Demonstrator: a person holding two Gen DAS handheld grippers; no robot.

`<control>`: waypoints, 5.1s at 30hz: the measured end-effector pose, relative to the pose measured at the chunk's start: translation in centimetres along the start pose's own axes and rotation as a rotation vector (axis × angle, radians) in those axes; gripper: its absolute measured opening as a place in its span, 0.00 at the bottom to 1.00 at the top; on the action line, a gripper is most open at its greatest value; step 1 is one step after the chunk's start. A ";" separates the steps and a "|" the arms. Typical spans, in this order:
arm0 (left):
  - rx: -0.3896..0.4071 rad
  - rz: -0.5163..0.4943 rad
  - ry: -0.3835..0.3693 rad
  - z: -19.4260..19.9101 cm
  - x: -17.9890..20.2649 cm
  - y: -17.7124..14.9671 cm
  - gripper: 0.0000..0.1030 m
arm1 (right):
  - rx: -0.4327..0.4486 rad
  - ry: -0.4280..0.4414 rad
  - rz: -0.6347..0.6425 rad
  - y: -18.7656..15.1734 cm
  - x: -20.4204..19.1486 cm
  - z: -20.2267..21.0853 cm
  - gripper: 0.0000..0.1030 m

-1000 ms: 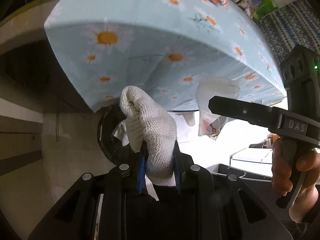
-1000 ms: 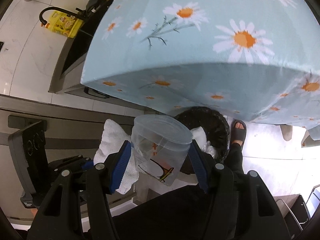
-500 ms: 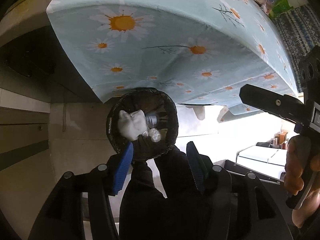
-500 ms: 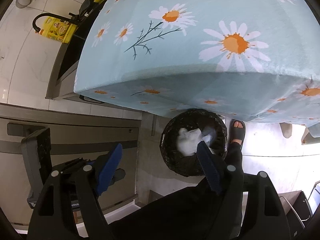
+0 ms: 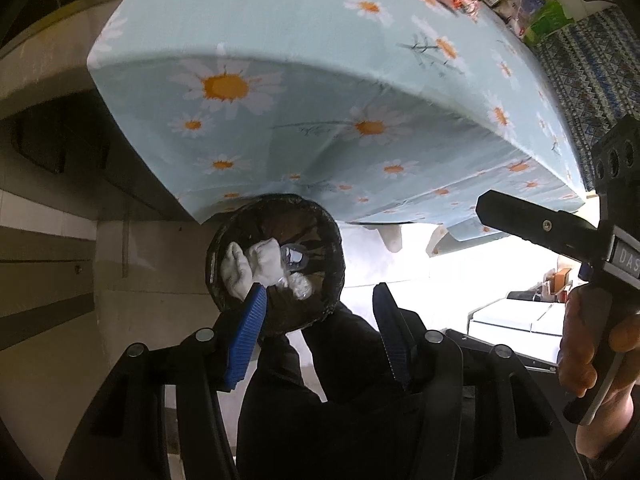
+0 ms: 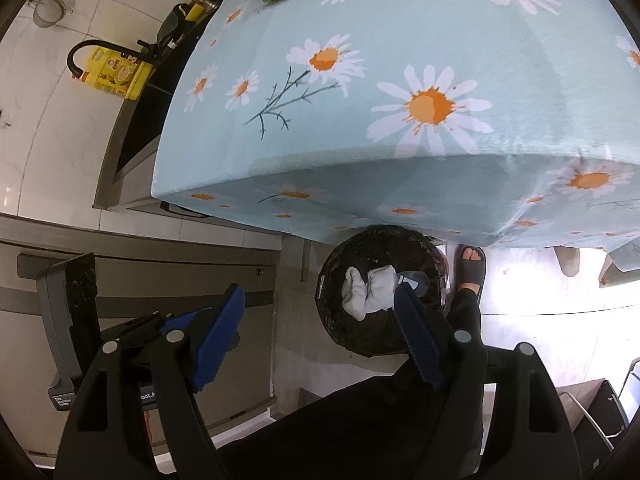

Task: Collect trash
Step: 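Open both tools to drop the towel and cup into the bin, then move both tools back over the table toward the remaining wrappers, then grasp the red snack wrapper with the left tool while the right tool grasps the orange-red wrapper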

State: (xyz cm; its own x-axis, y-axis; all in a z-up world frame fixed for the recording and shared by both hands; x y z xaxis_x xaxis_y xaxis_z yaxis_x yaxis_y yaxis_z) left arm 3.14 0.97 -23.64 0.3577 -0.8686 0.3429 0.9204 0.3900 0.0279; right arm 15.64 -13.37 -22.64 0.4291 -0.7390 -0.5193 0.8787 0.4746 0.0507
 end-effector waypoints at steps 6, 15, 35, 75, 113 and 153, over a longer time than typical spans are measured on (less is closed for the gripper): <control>0.057 -0.031 -0.017 2.2 1.4 0.8 0.52 | 0.049 -0.003 0.010 0.3 -0.4 2.0 0.74; 0.135 -0.101 -0.030 5.1 3.9 2.2 0.52 | 0.129 -0.001 0.012 0.6 -0.8 5.0 0.74; 0.265 -0.176 -0.055 10.3 6.6 8.3 0.52 | 0.296 0.021 0.046 4.8 -0.4 12.4 0.74; 0.258 -0.099 0.106 9.8 6.8 28.3 0.52 | 0.214 -0.048 0.218 23.1 3.7 9.0 0.74; 0.100 -0.107 0.208 2.7 5.3 34.4 0.36 | 0.138 -0.007 0.259 23.8 5.2 6.3 0.33; 0.208 -0.145 0.111 7.4 5.8 22.7 0.20 | 0.199 -0.049 0.301 15.1 0.4 8.5 0.33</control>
State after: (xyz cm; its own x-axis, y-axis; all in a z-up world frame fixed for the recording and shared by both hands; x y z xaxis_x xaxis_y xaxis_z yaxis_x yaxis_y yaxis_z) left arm 24.99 7.04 -14.01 0.2502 -0.9436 0.2168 0.9150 0.3036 0.2657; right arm 30.86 -10.54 -14.82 0.6800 -0.6045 -0.4150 0.7330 0.5753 0.3630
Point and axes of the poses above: each gripper's, at about its wrist camera, not at the fingertips, and z roughly against the way its jaws point, x to its right, y to its top, the point moved 5 cm from there along -z, roughly the way its jaws point, and after that the axes turned 5 degrees about -x, right-handed, at the moved point
